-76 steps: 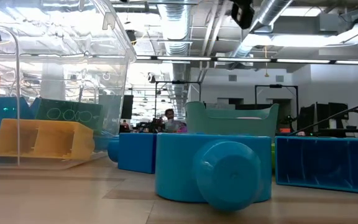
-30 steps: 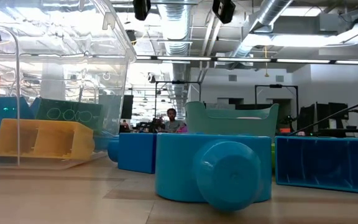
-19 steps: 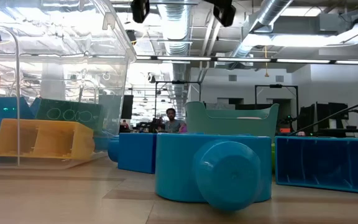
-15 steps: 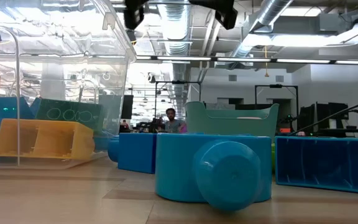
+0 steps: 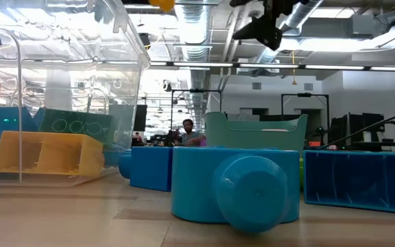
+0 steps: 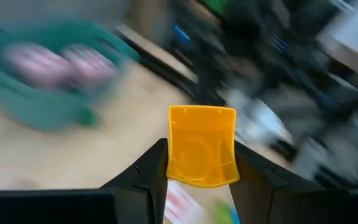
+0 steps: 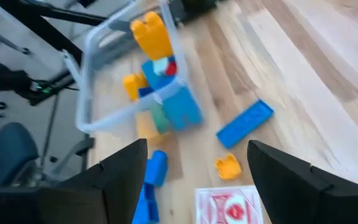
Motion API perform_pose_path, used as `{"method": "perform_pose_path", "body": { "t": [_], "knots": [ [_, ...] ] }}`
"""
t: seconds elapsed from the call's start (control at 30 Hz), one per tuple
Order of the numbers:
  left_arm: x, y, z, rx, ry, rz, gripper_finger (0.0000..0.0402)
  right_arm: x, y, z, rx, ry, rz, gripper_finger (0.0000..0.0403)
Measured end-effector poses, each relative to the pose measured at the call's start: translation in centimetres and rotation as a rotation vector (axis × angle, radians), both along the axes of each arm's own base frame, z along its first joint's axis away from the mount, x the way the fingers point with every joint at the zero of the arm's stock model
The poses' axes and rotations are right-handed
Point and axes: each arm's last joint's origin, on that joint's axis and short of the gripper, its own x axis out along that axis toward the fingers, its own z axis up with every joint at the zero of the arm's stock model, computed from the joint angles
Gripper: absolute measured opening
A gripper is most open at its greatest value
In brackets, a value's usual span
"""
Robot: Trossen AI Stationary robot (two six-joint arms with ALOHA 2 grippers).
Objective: Pick & Place Toys
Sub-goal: Put the yellow game piece into the transparent bin
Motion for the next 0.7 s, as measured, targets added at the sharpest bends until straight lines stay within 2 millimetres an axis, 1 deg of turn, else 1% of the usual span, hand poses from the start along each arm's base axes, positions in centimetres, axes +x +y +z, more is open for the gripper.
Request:
{"method": "perform_pose_path", "body": {
  "t": [0.07, 0.13, 0.27, 0.37, 0.47, 0.57, 0.7],
  "knots": [
    [-1.3, 0.7, 0.8, 0.049, -0.019, 0.132, 0.0124, -0.1, 0.0, -0.1, -0.016, 0.017, -0.019, 0.0268],
    [-2.4, 1.4, 1.2, 0.072, -0.022, 0.215, 0.0124, -0.2, 0.0, -0.3, -0.028, 0.033, -0.030, 0.0268],
    [-4.2, 2.3, 1.3, 0.050, 0.022, 0.237, 0.0124, -0.3, -0.1, -0.5, -0.037, 0.061, -0.055, 0.0268],
    [-5.1, 2.4, 1.0, -0.012, 0.071, 0.197, 0.0124, -0.4, -0.2, -0.7, -0.047, 0.084, -0.081, 0.0268],
    [-5.3, 2.1, 0.4, -0.096, 0.123, 0.112, 0.0124, -0.5, -0.3, -0.8, -0.059, 0.096, -0.097, 0.0268],
    [-5.2, 1.1, 0.2, -0.174, 0.151, -0.018, 0.0124, -0.5, -0.3, -0.8, -0.059, 0.098, -0.100, 0.0268],
    [-4.9, -0.9, -0.4, -0.269, 0.201, -0.171, 0.0124, -0.5, -0.4, -0.8, -0.075, 0.099, -0.121, 0.0268]
  ]
}}
